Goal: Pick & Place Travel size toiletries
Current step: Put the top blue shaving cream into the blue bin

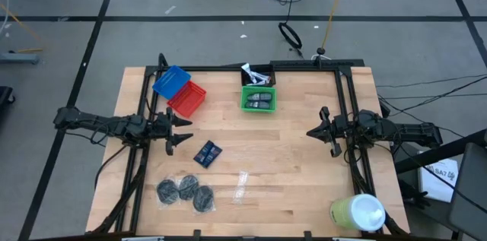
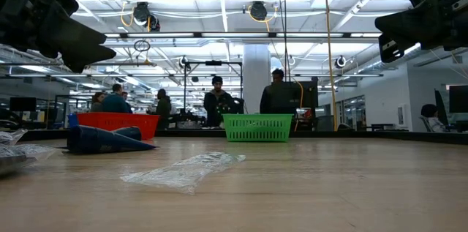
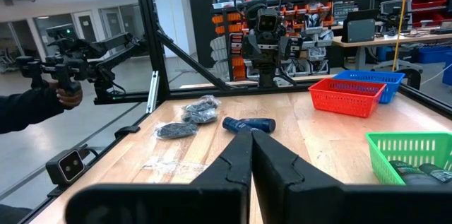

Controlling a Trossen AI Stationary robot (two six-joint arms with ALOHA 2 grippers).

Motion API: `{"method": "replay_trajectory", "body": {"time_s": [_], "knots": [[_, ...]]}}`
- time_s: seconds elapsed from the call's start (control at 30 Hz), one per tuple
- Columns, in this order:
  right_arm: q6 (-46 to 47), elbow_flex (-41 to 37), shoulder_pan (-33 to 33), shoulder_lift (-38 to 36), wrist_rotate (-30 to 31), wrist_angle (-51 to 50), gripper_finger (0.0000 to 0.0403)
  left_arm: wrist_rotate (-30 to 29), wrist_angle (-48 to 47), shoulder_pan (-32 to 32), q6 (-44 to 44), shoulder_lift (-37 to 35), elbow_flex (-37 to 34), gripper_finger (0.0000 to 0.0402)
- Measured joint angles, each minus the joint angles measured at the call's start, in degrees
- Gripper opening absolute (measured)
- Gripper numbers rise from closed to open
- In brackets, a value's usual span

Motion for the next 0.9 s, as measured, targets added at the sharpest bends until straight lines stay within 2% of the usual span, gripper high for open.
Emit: {"method": "replay_trajectory", "body": {"time_s": [0.5,0.63,0.9], "knots": [[0.01,0.00,0.01,0.01,0.02,-0.01,0.0000,0.02,-0.07,0.00,-0.20,-0.01,0.00,0.0237],[0.02,-0.02,0.02,0.02,0.00,-0.02,0.0000,2.02,1.78,0.00,-1.82,0.08,0.00,0.0237],[0.01,-0.01,0.01,0.02,0.01,-0.01,0.0000,3.30,6.75,-1.59,-6.70,7.09,1.21,0.0237]]}}
